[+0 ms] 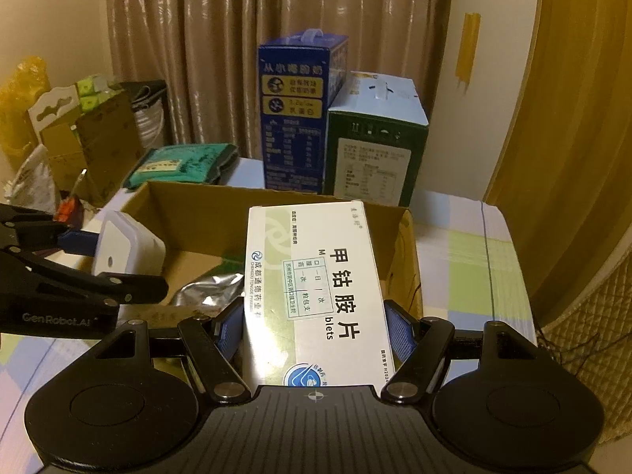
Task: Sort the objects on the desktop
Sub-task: 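Carry the night-light and medicine box into the cardboard box and open both tools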
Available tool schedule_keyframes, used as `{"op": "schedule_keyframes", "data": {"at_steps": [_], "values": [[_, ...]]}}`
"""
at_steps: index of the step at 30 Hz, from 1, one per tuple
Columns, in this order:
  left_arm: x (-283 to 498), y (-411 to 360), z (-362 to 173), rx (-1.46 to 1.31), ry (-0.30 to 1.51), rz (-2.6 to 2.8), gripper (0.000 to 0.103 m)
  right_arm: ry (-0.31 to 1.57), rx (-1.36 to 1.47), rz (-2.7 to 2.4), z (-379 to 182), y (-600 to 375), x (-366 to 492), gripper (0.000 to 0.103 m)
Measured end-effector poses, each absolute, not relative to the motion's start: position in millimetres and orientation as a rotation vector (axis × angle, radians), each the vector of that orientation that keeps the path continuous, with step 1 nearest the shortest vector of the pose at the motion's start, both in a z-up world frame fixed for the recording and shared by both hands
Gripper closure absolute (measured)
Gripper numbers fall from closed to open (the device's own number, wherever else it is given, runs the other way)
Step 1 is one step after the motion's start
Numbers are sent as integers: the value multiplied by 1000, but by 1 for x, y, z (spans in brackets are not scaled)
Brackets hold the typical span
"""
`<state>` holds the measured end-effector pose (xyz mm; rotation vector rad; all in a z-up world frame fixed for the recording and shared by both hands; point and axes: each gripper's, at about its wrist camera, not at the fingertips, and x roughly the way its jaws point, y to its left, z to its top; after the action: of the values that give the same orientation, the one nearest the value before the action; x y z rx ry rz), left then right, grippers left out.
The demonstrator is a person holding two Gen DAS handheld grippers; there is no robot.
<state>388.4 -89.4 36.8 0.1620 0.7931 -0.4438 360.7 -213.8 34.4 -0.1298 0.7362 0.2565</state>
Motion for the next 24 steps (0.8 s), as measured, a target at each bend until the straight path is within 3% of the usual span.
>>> {"op": "schedule_keyframes", "data": {"at_steps": [19,24], "values": [[409,-71,20,98,771,-366,42,711,-97,292,16,-203,389,34],[399,-65,26,107,748,-361,41,668,-106,307,20,-200,383,27]]}}
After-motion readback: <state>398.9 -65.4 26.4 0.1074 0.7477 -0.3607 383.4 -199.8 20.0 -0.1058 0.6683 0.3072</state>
